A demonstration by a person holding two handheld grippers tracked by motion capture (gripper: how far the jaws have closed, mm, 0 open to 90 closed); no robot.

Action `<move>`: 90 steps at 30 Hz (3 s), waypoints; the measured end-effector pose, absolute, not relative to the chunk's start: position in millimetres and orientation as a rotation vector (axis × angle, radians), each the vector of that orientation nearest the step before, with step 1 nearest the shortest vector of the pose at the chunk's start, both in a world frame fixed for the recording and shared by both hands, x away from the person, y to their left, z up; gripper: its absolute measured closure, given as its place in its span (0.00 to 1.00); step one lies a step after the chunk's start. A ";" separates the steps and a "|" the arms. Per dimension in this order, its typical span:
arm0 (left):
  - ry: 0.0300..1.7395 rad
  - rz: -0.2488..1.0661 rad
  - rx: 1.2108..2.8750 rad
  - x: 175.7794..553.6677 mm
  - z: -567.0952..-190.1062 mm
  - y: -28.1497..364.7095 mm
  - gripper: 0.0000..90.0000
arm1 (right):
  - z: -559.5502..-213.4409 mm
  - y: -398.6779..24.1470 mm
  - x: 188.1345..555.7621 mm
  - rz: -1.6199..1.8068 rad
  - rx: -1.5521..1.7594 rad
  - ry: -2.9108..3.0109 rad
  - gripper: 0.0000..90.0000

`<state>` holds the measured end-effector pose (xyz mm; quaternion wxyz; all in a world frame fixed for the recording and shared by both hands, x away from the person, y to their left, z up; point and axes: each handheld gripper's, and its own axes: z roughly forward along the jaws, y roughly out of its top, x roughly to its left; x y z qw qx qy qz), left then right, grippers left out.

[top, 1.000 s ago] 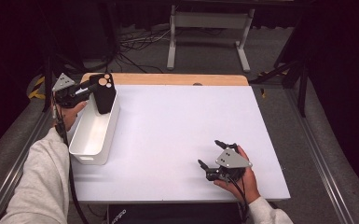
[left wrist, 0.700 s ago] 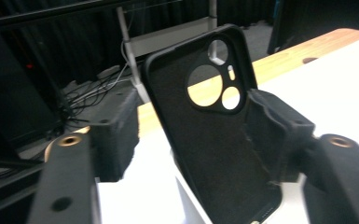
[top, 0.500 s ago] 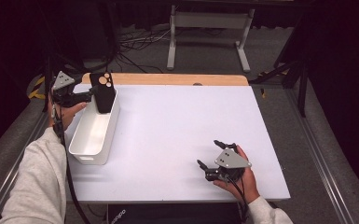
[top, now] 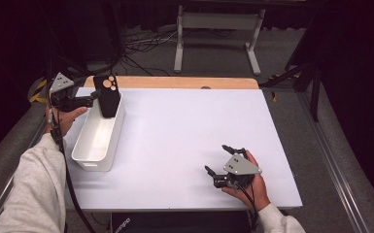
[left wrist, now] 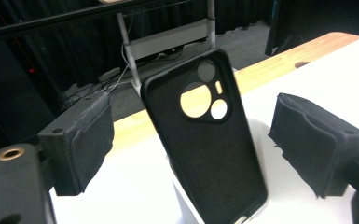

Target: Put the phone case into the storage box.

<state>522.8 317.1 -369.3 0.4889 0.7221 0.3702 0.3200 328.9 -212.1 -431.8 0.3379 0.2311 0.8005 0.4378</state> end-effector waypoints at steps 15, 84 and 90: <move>0.866 0.771 1.723 499.3 -355.5 316.8 0.07 | -426.2 -215.3 330.3 1.184 0.599 2.054 0.15; 0.572 0.684 1.707 401.8 -334.0 260.7 0.04 | -419.3 -220.0 329.3 1.238 0.617 2.029 0.15; 0.556 0.687 1.703 396.9 -331.9 255.6 0.04 | -418.8 -220.1 328.8 1.237 0.617 2.027 0.15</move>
